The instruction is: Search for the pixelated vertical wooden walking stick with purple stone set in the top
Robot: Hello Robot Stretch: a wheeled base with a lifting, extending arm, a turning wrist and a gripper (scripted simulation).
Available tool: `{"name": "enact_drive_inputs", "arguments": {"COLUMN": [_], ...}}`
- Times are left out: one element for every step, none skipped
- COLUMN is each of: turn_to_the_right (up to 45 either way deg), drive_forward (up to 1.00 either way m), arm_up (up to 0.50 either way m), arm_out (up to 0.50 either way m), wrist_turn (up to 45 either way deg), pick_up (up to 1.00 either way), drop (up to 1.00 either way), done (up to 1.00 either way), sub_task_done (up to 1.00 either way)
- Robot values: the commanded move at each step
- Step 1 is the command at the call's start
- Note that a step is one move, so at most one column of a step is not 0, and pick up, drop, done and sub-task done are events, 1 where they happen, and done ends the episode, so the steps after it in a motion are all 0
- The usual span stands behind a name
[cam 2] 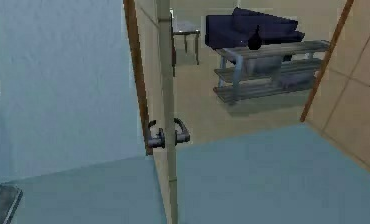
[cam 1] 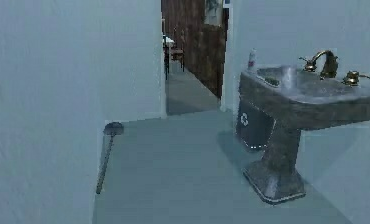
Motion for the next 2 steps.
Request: {"name": "enact_drive_inputs", "arguments": {"turn_to_the_right": [0.0, 3.0], "drive_forward": [1.00, 0.00], "arm_up": [0.00, 0.00], "arm_out": [0.00, 0.00], "wrist_turn": [0.0, 0.0], "pick_up": [0.00, 0.00], "drop": [0.00, 0.00], "done": [0.00, 0.00], "sub_task_done": [0.00, 0.00]}}
